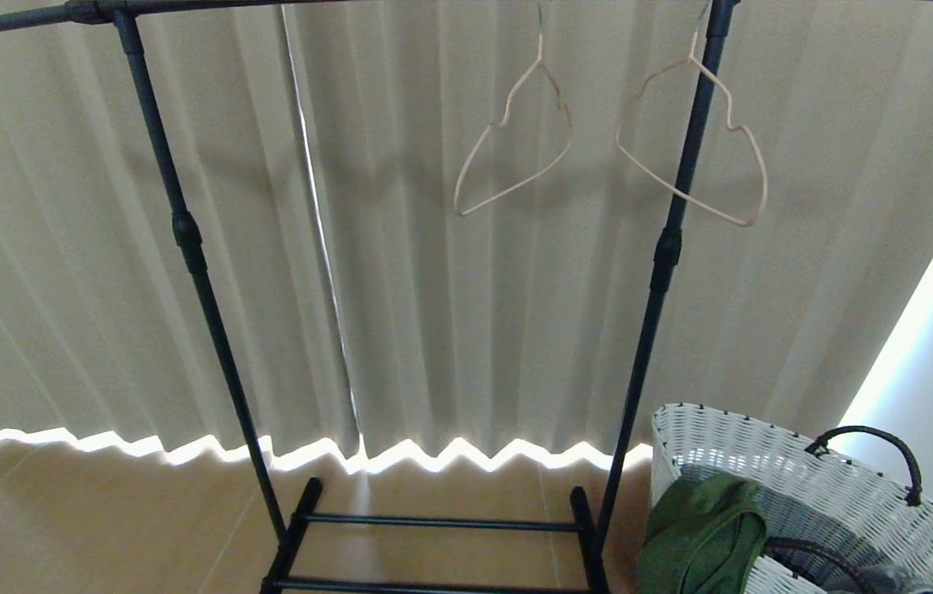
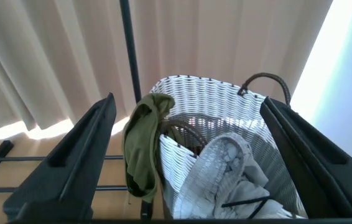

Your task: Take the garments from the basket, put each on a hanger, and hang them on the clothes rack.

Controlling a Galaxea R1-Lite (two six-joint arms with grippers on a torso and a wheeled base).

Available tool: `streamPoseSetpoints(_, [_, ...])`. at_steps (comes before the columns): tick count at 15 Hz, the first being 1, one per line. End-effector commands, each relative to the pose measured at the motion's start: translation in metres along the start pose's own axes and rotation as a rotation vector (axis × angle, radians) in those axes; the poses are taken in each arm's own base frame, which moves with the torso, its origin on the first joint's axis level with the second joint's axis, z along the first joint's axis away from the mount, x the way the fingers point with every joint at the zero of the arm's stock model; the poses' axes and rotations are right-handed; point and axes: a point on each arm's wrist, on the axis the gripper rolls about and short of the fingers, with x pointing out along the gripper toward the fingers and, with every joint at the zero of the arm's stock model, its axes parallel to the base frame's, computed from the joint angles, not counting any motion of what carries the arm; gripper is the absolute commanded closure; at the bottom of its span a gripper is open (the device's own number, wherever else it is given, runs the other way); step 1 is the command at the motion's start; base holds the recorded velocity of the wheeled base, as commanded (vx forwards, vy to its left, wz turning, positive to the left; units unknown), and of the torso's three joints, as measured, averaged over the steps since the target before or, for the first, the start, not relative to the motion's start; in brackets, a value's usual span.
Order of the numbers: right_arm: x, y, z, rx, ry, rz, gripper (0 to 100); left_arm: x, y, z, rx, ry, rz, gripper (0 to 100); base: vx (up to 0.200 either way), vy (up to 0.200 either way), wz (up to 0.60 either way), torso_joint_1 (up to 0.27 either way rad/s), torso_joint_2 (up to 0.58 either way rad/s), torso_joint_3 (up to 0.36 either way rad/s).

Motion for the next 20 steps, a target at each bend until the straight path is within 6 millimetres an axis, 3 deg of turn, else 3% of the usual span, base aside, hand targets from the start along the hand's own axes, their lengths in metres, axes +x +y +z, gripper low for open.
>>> streamPoseSetpoints(1, [-0.0001,0.0000,0.0004,0.000,-0.002,0.000,0,0.0001,0.0000,0.0001,0.000,0.001,-0.001,0,0.000,-0.200,0.00,0.002,0.00,0.002])
streamPoseSetpoints(8, [0.0000,0.0000,0.0000,0.000,-0.001,0.000,0,0.0001,0.0000,0.0001,0.000,0.001,0.001,0,0.000,-0.200,0.00,0.004,0.00,0.006])
streamPoseSetpoints(20, [0.0000,-0.0005,-0.0003,-0.011,0.001,-0.022,0,0.0001,0.0001,0.0000,-0.003,0.002,0.004,0,0.000,0.000,0.00,0.000,0.00,0.000])
